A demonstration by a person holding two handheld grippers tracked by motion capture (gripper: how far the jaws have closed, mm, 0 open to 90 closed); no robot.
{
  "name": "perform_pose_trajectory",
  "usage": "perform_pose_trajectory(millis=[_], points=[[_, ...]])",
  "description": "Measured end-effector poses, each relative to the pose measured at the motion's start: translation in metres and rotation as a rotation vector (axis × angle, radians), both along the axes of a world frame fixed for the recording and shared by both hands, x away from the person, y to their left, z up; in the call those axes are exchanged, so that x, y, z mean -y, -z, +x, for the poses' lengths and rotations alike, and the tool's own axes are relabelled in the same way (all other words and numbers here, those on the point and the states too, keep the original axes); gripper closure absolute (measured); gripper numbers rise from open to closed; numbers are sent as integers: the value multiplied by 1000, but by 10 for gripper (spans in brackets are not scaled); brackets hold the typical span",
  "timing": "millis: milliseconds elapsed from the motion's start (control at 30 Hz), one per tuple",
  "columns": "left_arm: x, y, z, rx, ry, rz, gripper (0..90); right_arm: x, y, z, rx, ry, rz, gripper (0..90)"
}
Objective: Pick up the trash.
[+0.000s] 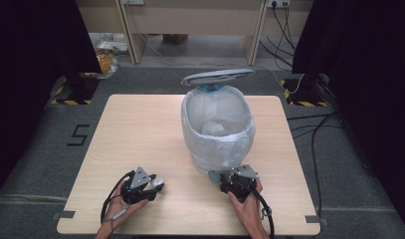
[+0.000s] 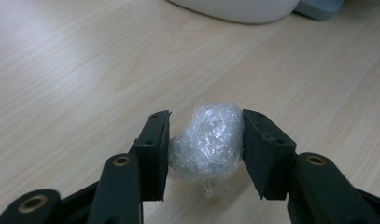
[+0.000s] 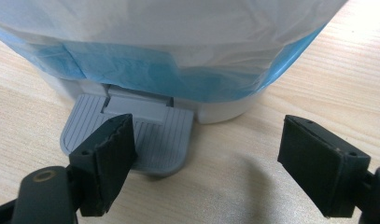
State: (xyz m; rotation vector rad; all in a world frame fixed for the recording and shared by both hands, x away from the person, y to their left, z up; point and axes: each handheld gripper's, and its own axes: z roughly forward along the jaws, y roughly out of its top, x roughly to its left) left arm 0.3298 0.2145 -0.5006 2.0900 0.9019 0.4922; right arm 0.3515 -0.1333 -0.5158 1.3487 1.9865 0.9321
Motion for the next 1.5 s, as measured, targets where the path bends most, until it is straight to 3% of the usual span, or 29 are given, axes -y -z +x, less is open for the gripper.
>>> perform_pose_trajectory(millis=[67, 200, 467, 700, 1067, 1167, 1400, 1500], points=[[0, -2, 1, 3, 1, -3, 533, 0, 0, 0, -1, 2, 1, 189], [0, -15, 8, -7, 19, -50, 533, 0, 0, 0, 0, 1, 0, 189], [2, -35, 18, 20, 21, -70, 533, 0, 0, 0, 0, 0, 0, 189], [3, -44, 25, 25, 20, -90, 533, 1, 0, 1, 2, -4, -4, 189], [0, -73, 34, 71, 4, -137, 533, 1, 0, 1, 1, -7, -2, 189], [6, -88, 37, 89, 25, -167, 533, 1, 0, 1, -2, -7, 4, 189], [16, -103, 42, 100, 61, -171, 534, 1, 0, 1, 0, -6, 2, 189], [16, -114, 44, 124, 57, -179, 534, 1, 0, 1, -2, -7, 5, 189]])
